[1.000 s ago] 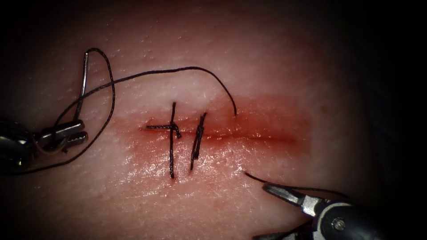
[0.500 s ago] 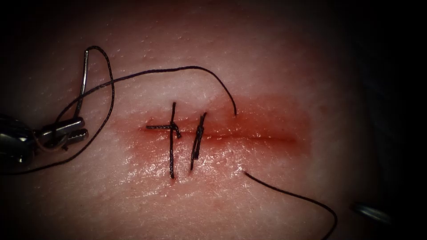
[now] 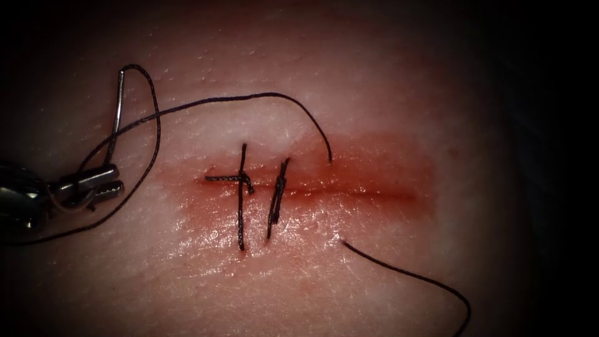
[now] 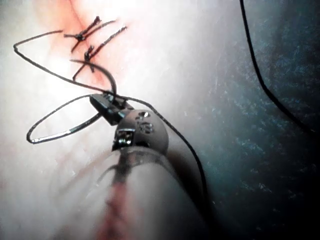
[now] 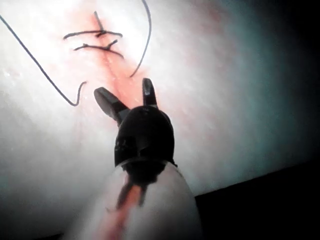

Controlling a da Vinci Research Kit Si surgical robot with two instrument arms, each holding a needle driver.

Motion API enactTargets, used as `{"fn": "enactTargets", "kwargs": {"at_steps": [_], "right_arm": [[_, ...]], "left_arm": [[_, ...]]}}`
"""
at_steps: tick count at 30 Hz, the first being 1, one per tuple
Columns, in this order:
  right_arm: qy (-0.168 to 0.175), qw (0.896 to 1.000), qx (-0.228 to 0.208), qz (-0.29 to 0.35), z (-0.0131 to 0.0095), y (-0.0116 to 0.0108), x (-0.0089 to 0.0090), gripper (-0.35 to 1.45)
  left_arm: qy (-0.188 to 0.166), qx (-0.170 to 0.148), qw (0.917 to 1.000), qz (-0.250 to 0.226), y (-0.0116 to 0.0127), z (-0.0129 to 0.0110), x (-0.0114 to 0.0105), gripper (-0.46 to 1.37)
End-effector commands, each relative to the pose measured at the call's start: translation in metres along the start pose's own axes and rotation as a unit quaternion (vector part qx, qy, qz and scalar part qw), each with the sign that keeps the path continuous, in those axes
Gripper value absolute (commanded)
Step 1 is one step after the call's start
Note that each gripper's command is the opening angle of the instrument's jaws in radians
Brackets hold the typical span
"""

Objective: Wound Closure
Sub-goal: Use the right gripper to pull the suture through the cut until a short tail remains on top

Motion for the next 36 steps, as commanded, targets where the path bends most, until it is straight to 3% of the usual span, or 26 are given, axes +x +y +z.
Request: {"fn": "enactTargets", "kwargs": {"at_steps": [1,7,15,21,27,36], "right_arm": [[0.009,1.0,0.009,-0.011,0.0004,0.0002,-0.0002,1.22],[0.058,0.996,0.041,-0.054,0.0055,0.0007,-0.0007,1.21],[0.09,0.99,0.067,-0.088,0.0107,0.0013,-0.0023,1.2],[0.104,0.985,0.079,-0.11,0.0129,0.0019,-0.0052,1.2],[0.114,0.982,0.084,-0.128,0.0141,0.0008,-0.0075,1.21],[0.116,0.98,0.084,-0.141,0.0149,0.0,-0.0093,1.22]], "left_arm": [[0.0,-0.003,1.0,0.0,0.0001,-0.0001,0.0,-0.35],[0.001,-0.005,1.0,0.002,0.0005,-0.0002,0.0,-0.35],[0.004,-0.007,1.0,0.003,0.0004,-0.0009,-0.0002,-0.35],[0.002,-0.006,1.0,0.003,0.0003,-0.0014,-0.0004,-0.35],[0.002,-0.006,1.0,0.003,0.0004,-0.0012,-0.0004,-0.35],[0.002,-0.005,1.0,0.004,0.0006,-0.0014,-0.0005,-0.35]]}}
